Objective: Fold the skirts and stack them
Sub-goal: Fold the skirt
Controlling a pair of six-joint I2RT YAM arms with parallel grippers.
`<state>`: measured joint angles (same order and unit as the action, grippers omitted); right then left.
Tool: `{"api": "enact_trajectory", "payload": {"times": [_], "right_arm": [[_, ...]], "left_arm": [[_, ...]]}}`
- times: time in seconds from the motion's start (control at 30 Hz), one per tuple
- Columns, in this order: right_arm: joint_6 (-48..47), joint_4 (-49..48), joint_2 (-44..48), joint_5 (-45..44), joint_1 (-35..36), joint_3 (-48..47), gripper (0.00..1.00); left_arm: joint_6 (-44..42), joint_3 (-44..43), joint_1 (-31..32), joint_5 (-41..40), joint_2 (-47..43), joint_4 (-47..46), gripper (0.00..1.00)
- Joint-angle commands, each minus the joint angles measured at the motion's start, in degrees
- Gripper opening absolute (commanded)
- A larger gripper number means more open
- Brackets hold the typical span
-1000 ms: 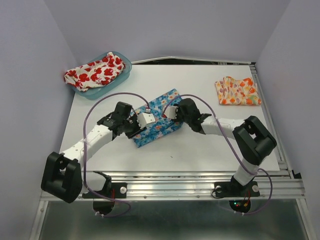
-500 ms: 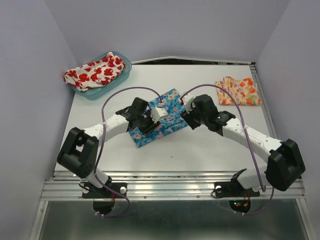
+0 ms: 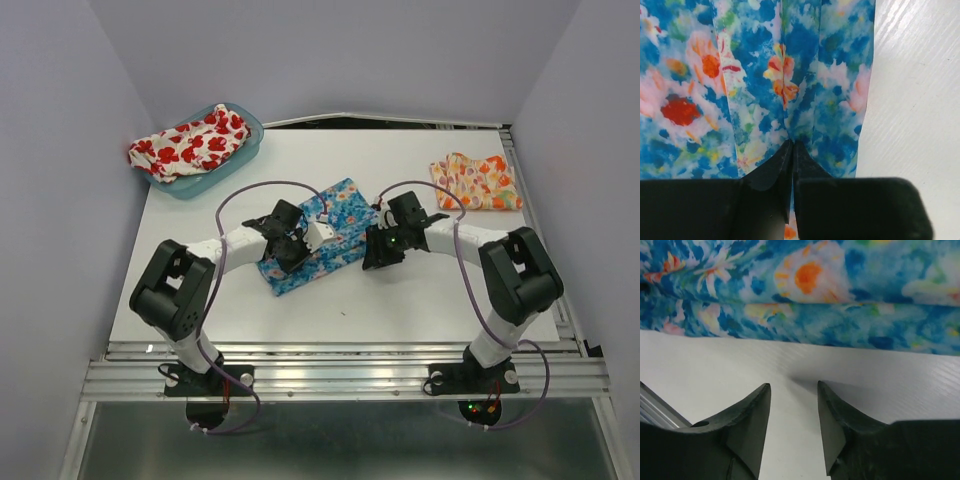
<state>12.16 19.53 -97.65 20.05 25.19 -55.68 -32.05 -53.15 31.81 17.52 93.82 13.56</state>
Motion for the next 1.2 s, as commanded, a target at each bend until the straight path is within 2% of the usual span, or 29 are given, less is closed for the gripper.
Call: {"api": "enact_trajectory", "payload": {"times": [0.0,0.07,0.17,0.27,0.37,0.47,0.63,0.8,0.9,0.97,1.17], "right_arm": [[8.13,-8.87,-2.72,6.58,-0.32,-0.4,0.46],[9.8,-12.04,-3.51,5.53,-0.93,-0.04,0.41],[10.34,-14.42,-5.44,4.21,-3.73,-1.79,0.32],[9.02,-15.13,-8.08,3.41,-5.5,-5.22,0.28],[8.84,-14.96,-8.97,2.89,-6.82,-7.33,0.28],[10.07,-14.61,-6.08,3.76,-8.32,-5.76,0.32],[12.97,-13.38,-0.45,4.73,-8.84,1.34,0.47],[15.87,-15.73,2.37,11.31,-8.84,7.07,0.48],[19.03,-18.9,0.27,15.36,-8.84,8.48,0.5],[20.78,-22.14,-2.54,17.64,-8.84,8.05,0.5],[22.9,-25.06,-7.91,18.71,-8.84,6.2,0.34]], "left_arm": [[1.64,-3.71,1.67,2.95,0.39,2.87,0.11],[2.17,-4.68,3.08,4.62,0.84,4.36,0.05],[4.8,-6.79,4.22,7.51,1.63,5.33,0.04],[9.1,-9.6,4.22,10.07,2.68,5.6,0.03],[14.27,-12.24,4.22,11.75,4.35,4.46,0.02],[18.24,-13.56,4.31,13.5,6.19,3.05,0.02],[21.41,-14.35,4.57,16.4,8.57,1.91,0.02],[23.44,-14.44,4.57,16.67,8.57,0.68,0.02],[24.58,-14.27,4.66,17.37,8.4,0.24,0.02],[24.67,-13.74,4.92,17.29,8.31,0.15,0.01],[24.58,-12.77,5.1,16.76,6.99,0.06,0.01]]}}
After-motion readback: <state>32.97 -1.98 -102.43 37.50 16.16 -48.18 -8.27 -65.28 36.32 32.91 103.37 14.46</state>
